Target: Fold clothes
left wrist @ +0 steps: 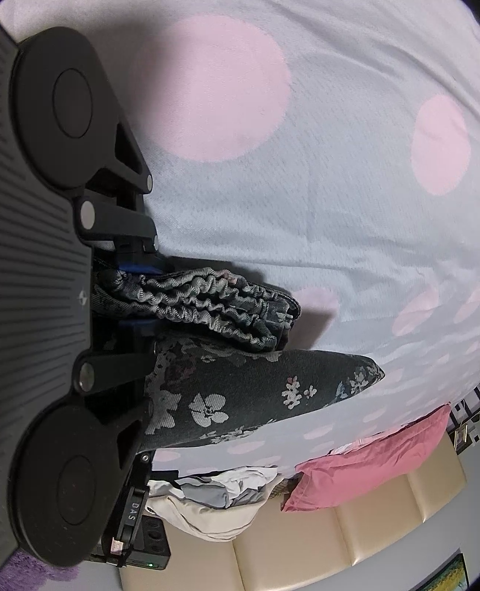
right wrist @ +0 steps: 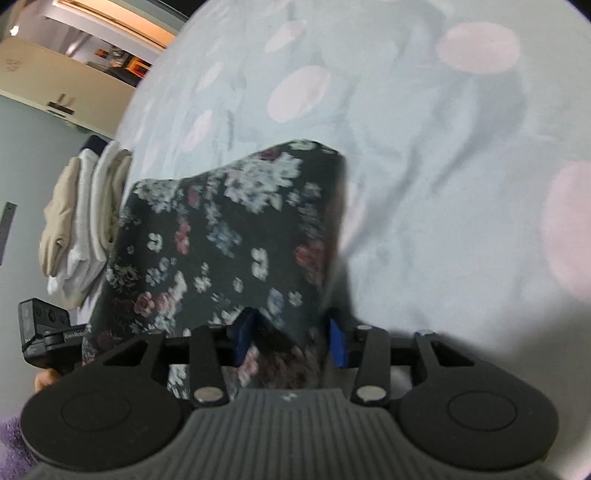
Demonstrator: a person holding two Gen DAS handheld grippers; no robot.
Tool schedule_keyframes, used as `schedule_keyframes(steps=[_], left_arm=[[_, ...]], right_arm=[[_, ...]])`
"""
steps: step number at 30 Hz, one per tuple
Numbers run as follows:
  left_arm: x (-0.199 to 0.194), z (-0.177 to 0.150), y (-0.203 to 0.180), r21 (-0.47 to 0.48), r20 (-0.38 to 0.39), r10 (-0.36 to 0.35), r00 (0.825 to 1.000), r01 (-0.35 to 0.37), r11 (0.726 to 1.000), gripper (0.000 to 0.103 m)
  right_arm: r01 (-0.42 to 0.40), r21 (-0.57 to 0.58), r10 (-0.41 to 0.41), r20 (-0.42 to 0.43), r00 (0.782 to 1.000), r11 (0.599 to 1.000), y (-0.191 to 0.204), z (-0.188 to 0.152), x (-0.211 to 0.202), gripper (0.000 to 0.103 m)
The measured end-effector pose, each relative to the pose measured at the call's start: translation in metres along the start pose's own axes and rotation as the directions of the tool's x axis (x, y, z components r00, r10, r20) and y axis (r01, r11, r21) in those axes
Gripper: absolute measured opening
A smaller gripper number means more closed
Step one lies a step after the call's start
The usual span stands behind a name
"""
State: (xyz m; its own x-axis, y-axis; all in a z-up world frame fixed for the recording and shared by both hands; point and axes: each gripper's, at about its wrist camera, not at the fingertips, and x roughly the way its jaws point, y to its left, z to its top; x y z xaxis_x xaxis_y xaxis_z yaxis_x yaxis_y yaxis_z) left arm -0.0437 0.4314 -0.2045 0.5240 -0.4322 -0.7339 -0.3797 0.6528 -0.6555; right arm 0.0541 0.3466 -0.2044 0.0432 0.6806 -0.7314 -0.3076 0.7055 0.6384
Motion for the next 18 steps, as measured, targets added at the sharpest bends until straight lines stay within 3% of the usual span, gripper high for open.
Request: schedule_keyframes(steps=[7,12,18], left_arm=[[-0.009,-0.003,-0.012,0.035,0.027,0.038,0.999,-0.039,0.999,0.015],[-0.029,-0.005,-0.015,0.033,0.075,0.032,0.997,-0.035,0.999,0.013],[-0.082,-0.009,-0.011,0.008,0.190,-0.006,0.982,0.005,1.000,0.013]], right_arm=[[0.011,-0.009,-0.010,0.016,1.000,1.000,0.017,0.002,-0.001,0.015],[-0.043,-0.032,0.045,0.055,0.997,0.999,0.029,0.001,-0.021,0.013],[-0.118,-0.060,0.123,0.089,0.988,0.991,0.059,0.005,-0.035,0.013]])
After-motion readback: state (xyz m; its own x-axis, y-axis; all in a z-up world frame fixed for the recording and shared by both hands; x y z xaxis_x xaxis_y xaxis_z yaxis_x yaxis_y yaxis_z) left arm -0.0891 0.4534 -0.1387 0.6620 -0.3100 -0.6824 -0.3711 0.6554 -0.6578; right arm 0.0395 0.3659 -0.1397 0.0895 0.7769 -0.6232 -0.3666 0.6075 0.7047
